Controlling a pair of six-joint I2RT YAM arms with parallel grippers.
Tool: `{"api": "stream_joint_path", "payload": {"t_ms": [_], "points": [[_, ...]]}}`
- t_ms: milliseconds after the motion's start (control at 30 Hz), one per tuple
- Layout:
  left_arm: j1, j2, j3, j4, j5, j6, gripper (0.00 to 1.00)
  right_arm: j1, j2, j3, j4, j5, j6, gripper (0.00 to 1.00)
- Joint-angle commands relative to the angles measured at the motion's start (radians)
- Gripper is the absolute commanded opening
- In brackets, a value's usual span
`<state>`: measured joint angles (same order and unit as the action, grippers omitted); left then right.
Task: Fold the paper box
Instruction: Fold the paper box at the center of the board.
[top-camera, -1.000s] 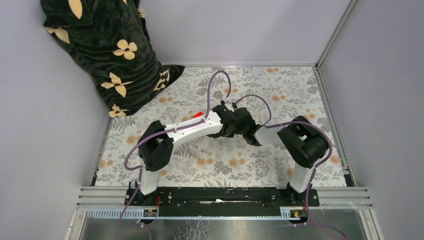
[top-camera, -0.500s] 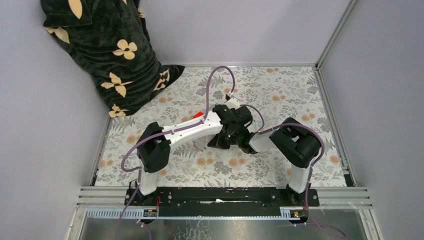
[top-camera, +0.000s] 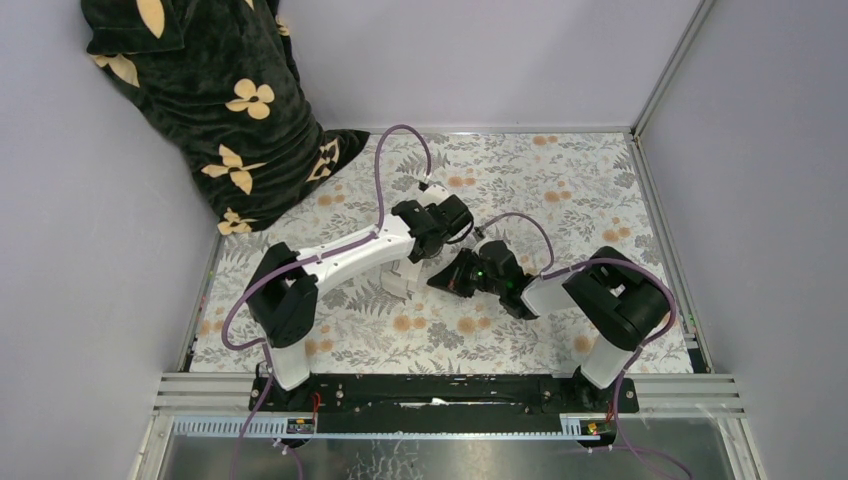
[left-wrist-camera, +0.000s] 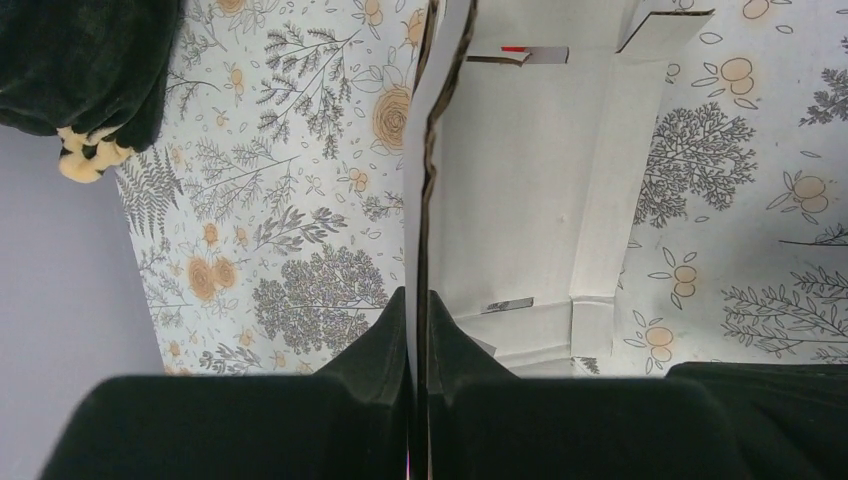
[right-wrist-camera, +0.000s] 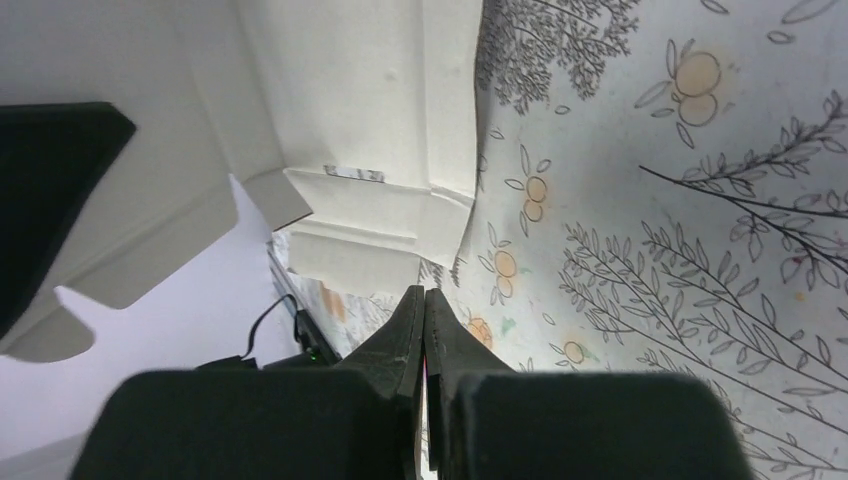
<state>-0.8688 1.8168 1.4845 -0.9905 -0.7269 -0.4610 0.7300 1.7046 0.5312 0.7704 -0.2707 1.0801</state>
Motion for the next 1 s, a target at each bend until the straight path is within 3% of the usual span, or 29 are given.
{"api": "stream_joint_path", "payload": {"t_ms": [0, 233, 967], "points": [[0.004, -0.021, -0.022, 0.075, -0.006, 0.019, 0.1, -0.013, 0.046, -0.009, 0.238, -0.014, 0.087, 0.02], [0.004, -0.008, -0.047, 0.087, -0.011, 0.024, 0.1, -0.016, 0.219, 0.049, 0.439, -0.055, 0.194, 0.01], [0.002, 0.026, -0.044, 0.112, 0.027, 0.039, 0.09, -0.064, 0.29, 0.17, 0.172, 0.032, 0.112, 0.0]]}}
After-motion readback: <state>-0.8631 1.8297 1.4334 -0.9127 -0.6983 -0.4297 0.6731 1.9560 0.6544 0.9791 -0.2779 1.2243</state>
